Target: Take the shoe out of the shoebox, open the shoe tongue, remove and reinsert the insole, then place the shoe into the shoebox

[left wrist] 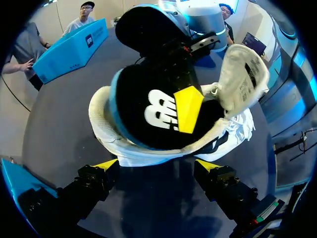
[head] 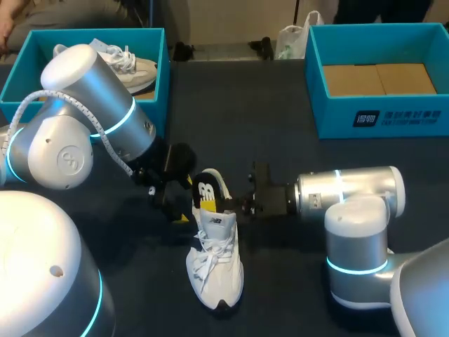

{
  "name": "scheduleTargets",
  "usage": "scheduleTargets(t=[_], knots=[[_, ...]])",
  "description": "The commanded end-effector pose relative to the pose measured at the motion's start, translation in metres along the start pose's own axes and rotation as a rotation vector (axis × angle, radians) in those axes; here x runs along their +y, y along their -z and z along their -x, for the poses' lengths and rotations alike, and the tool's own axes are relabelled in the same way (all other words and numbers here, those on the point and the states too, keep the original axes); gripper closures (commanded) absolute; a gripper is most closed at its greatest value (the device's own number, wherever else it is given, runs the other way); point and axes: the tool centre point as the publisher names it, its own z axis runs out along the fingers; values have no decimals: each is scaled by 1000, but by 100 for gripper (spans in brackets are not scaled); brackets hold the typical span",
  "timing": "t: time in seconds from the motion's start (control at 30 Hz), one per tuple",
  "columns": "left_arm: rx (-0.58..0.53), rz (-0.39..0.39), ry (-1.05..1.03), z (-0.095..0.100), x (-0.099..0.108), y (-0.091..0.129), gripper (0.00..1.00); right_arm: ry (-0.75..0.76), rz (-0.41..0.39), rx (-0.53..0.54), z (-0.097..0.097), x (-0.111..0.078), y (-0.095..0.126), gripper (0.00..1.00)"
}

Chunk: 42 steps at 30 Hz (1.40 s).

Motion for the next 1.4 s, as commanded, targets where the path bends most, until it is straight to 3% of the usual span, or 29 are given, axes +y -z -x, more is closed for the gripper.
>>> scheduleTargets(t=[0.03,0.13,0.53,0.67,0.8,0.97,1.4], knots=[[0,0,0,0,0,-1,0,21,-16,-16,-8,3,-4,67],[0,0,0,0,0,-1,0,47,-19,-23,-9,6,-4,55],[0,0,0,0,0,-1,0,107,-9,-31,-10,29,0,58],[0,0,0,0,0,-1,0,109,6,-30,-5,35,3,67],[0,0,0,0,0,-1,0,103,15,-26,0,39,3,100],[0,0,0,0,0,-1,0,63,6,-27,6,37,2,100],[0,0,0,0,0,-1,0,-54,-25,-49,2,2,-2,100]])
